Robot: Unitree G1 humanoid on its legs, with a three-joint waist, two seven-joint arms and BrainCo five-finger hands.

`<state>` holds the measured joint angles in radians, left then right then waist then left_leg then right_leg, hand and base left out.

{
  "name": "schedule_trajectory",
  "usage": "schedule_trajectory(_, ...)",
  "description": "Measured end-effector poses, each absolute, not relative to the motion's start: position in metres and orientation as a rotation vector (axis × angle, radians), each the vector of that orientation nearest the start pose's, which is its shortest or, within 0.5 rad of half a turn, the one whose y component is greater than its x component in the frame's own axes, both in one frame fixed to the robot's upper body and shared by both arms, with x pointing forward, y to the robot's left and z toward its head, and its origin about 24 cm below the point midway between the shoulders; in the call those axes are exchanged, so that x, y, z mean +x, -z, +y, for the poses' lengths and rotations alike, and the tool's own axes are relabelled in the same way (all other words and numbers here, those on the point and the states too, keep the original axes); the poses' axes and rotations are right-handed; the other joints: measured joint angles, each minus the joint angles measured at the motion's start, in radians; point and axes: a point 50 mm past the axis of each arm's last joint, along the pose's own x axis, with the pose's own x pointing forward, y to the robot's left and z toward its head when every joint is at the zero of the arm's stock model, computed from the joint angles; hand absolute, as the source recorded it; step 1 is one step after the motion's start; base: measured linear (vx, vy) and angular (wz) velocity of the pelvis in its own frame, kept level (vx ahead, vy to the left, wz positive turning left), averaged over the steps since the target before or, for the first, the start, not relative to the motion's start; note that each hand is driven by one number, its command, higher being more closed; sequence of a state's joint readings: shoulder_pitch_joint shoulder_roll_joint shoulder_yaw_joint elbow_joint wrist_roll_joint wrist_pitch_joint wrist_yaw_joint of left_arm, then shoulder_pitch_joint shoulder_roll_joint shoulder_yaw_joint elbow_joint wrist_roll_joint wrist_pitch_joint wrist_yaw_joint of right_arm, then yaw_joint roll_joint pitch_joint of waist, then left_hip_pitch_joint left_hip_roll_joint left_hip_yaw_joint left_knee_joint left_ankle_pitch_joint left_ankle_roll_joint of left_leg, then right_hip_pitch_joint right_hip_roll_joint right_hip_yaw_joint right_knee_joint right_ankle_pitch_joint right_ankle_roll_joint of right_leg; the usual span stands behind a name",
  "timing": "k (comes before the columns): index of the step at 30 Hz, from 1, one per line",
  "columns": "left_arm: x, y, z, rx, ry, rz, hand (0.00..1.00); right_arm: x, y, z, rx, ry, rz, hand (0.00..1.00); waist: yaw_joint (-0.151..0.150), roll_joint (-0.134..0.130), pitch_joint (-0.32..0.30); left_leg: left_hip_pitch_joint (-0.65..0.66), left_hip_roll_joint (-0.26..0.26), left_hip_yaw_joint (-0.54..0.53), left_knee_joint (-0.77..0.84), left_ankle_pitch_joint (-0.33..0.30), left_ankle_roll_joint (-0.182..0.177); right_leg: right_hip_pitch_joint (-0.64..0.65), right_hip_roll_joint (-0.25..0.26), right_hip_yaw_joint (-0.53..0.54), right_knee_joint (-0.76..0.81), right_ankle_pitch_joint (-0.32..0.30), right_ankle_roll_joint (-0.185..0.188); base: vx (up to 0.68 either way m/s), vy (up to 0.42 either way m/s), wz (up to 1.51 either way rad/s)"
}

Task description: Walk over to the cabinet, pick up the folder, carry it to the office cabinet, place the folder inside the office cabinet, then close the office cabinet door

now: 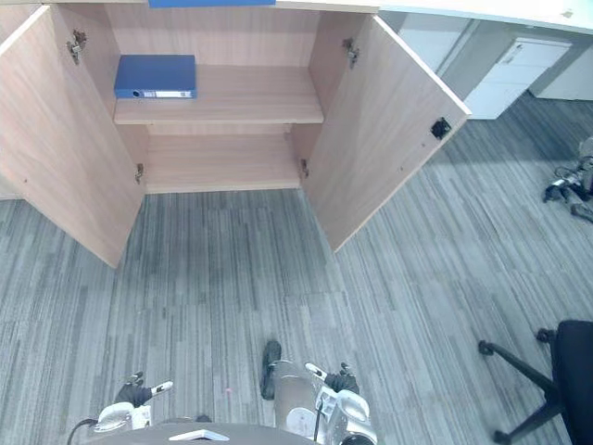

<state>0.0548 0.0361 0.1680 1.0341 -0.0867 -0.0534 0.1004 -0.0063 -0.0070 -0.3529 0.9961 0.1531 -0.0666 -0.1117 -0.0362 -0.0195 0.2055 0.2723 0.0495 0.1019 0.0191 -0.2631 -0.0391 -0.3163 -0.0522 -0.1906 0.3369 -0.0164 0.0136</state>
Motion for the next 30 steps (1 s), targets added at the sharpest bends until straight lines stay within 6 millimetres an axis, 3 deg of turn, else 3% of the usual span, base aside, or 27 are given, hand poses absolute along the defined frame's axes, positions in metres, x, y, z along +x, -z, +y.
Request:
schedule_trajectory(1, 0.112, 0.157, 0.184, -0.108, -0.329, 1.016, 0.00, 0.135, 0.145, -0.209, 0.239, 0.517, 0.899, 0.00, 0.005, 0.039, 0.001, -0.007, 0.035, 0.011, 0.055, -0.003, -0.017, 0.022, 0.019, -0.024, 0.016, -0.043, -0.018, 0.40, -0.252, 0.30)
schedule_trajectory(2, 0.112, 0.157, 0.182, -0.117, -0.329, 1.015, 0.00, 0.135, 0.144, -0.210, 0.238, 0.520, 0.897, 0.00, 0.006, 0.043, 0.001, -0.015, 0.040, 0.013, 0.075, -0.004, -0.018, 0.026, 0.020, -0.028, 0.016, -0.050, -0.020, 0.47, -0.313, 0.25)
schedule_trajectory(3, 0.114, 0.156, 0.180, -0.140, -0.344, 1.001, 0.00, 0.135, 0.144, -0.211, 0.236, 0.524, 0.895, 0.00, 0.005, 0.052, 0.004, -0.063, 0.059, 0.025, 0.205, -0.006, -0.024, 0.055, 0.026, -0.041, 0.009, -0.077, -0.030, 0.47, -0.312, 0.34)
schedule_trajectory(4, 0.116, 0.154, 0.184, -0.171, -0.386, 0.978, 0.00, 0.135, 0.142, -0.212, 0.229, 0.521, 0.884, 0.00, 0.003, 0.058, 0.011, -0.186, 0.106, 0.040, 0.513, 0.002, -0.039, 0.124, 0.040, -0.047, -0.024, -0.101, -0.040, 0.39, -0.256, 0.35)
schedule_trajectory(5, 0.117, 0.154, 0.184, -0.179, -0.395, 0.973, 0.00, 0.134, 0.142, -0.213, 0.226, 0.522, 0.884, 0.00, 0.004, 0.061, 0.012, -0.212, 0.119, 0.043, 0.578, 0.006, -0.044, 0.143, 0.047, -0.049, -0.033, -0.104, -0.042, 0.37, -0.221, 0.13)
schedule_trajectory(6, 0.118, 0.152, 0.185, -0.199, -0.415, 0.957, 0.00, 0.129, 0.143, -0.214, 0.215, 0.520, 0.890, 0.00, 0.023, 0.062, 0.016, -0.283, 0.177, 0.074, 0.793, 0.004, -0.045, 0.205, 0.071, -0.049, -0.056, -0.121, -0.054, 0.21, -0.101, -0.18)
schedule_trajectory(7, 0.119, 0.151, 0.186, -0.204, -0.421, 0.948, 0.00, 0.128, 0.144, -0.213, 0.212, 0.516, 0.895, 0.00, 0.034, 0.064, 0.016, -0.309, 0.204, 0.094, 0.863, -0.001, -0.040, 0.233, 0.078, -0.047, -0.061, -0.131, -0.060, 0.34, -0.155, -0.27)
schedule_trajectory(8, 0.121, 0.150, 0.187, -0.206, -0.419, 0.935, 0.00, 0.127, 0.144, -0.211, 0.207, 0.505, 0.901, 0.00, 0.043, 0.048, 0.021, -0.365, 0.239, 0.123, 0.931, -0.017, -0.036, 0.284, 0.085, -0.041, -0.076, -0.149, -0.066, 0.32, -0.127, -0.21)
schedule_trajectory(11, 0.127, 0.147, 0.190, -0.202, -0.415, 0.908, 0.00, 0.127, 0.145, -0.210, 0.224, 0.510, 0.900, 0.00, 0.054, 0.043, 0.018, -0.486, 0.252, 0.190, 0.834, -0.042, -0.023, 0.367, 0.080, -0.012, -0.145, -0.162, -0.057, 0.32, -0.058, -0.23)
schedule_trajectory(13, 0.131, 0.145, 0.188, -0.207, -0.411, 0.892, 0.00, 0.127, 0.144, -0.210, 0.239, 0.523, 0.894, 0.00, 0.071, 0.038, 0.019, -0.522, 0.213, 0.203, 0.662, -0.039, -0.028, 0.406, 0.059, 0.001, -0.169, -0.159, -0.045, 0.33, 0.077, -0.33)
schedule_trajectory(15, 0.133, 0.144, 0.189, -0.204, -0.413, 0.880, 0.00, 0.123, 0.146, -0.207, 0.255, 0.537, 0.903, 0.00, 0.081, 0.023, 0.016, -0.537, 0.138, 0.193, 0.395, 0.039, -0.031, 0.450, 0.017, 0.026, -0.207, -0.171, -0.009, 0.37, 0.182, -0.30)
schedule_trajectory(16, 0.132, 0.144, 0.188, -0.204, -0.412, 0.882, 0.00, 0.123, 0.146, -0.207, 0.255, 0.537, 0.904, 0.00, 0.080, 0.023, 0.014, -0.534, 0.126, 0.189, 0.337, 0.075, -0.027, 0.462, 0.011, 0.031, -0.216, -0.176, 0.002, 0.41, 0.273, -0.38)
schedule_trajectory(17, 0.129, 0.145, 0.188, -0.203, -0.414, 0.891, 0.00, 0.118, 0.148, -0.206, 0.254, 0.539, 0.916, 0.00, 0.089, 0.020, 0.001, -0.523, 0.104, 0.172, 0.304, 0.186, -0.002, 0.477, -0.003, 0.050, -0.227, -0.191, 0.027, 0.37, 0.285, -0.42)
schedule_trajectory(18, 0.128, 0.145, 0.195, -0.189, -0.423, 0.892, 0.00, 0.118, 0.149, -0.199, 0.272, 0.532, 0.924, 0.00, 0.090, -0.003, -0.017, -0.514, 0.075, 0.183, 0.313, 0.194, 0.030, 0.489, -0.034, 0.075, -0.231, -0.203, 0.045, 0.39, 0.290, -0.40)
schedule_trajectory(20, 0.126, 0.145, 0.201, -0.172, -0.431, 0.899, 0.00, 0.115, 0.151, -0.193, 0.288, 0.528, 0.934, 0.00, 0.091, -0.043, -0.042, -0.507, 0.055, 0.219, 0.330, 0.133, 0.047, 0.462, -0.071, 0.095, -0.186, -0.202, 0.043, 0.35, 0.229, -0.37)
schedule_trajectory(21, 0.125, 0.145, 0.203, -0.170, -0.434, 0.903, 0.00, 0.114, 0.151, -0.191, 0.293, 0.527, 0.939, 0.00, 0.103, -0.050, -0.043, -0.479, 0.053, 0.248, 0.334, 0.120, 0.058, 0.443, -0.085, 0.120, -0.122, -0.202, 0.044, 0.37, 0.245, -0.60)
schedule_trajectory(22, 0.124, 0.146, 0.202, -0.172, -0.434, 0.910, 0.00, 0.114, 0.151, -0.189, 0.295, 0.522, 0.939, 0.00, 0.111, -0.050, -0.043, -0.444, 0.051, 0.269, 0.333, 0.102, 0.063, 0.410, -0.095, 0.139, -0.017, -0.202, 0.045, 0.35, 0.253, -0.67)
schedule_trajectory(24, 0.121, 0.148, 0.202, -0.171, -0.431, 0.929, 0.00, 0.120, 0.148, -0.192, 0.273, 0.509, 0.915, 0.00, 0.095, -0.038, -0.036, -0.358, 0.036, 0.285, 0.325, 0.052, 0.076, 0.277, -0.126, 0.157, 0.330, -0.163, 0.093, 0.36, 0.250, -0.39)
schedule_trajectory(26, 0.120, 0.149, 0.203, -0.169, -0.432, 0.938, 0.00, 0.127, 0.146, -0.190, 0.262, 0.486, 0.900, 0.00, 0.071, -0.041, -0.038, -0.285, 0.028, 0.286, 0.304, 0.034, 0.077, 0.164, -0.135, 0.143, 0.547, -0.201, 0.094, 0.36, 0.137, 0.05)
schedule_trajectory(28, 0.120, 0.149, 0.201, -0.175, -0.430, 0.941, 0.00, 0.132, 0.144, -0.190, 0.258, 0.477, 0.888, 0.00, 0.067, -0.039, -0.037, -0.212, 0.028, 0.285, 0.246, 0.033, 0.074, 0.082, -0.129, 0.083, 0.552, -0.253, 0.072, 0.31, 0.057, 0.11)
schedule_trajectory(30, 0.119, 0.150, 0.200, -0.178, -0.432, 0.947, 0.00, 0.133, 0.144, -0.191, 0.256, 0.476, 0.885, 0.00, 0.064, -0.036, -0.037, -0.157, 0.030, 0.282, 0.207, 0.036, 0.069, 0.039, -0.108, 0.051, 0.460, -0.271, 0.055, 0.33, -0.025, 0.17)
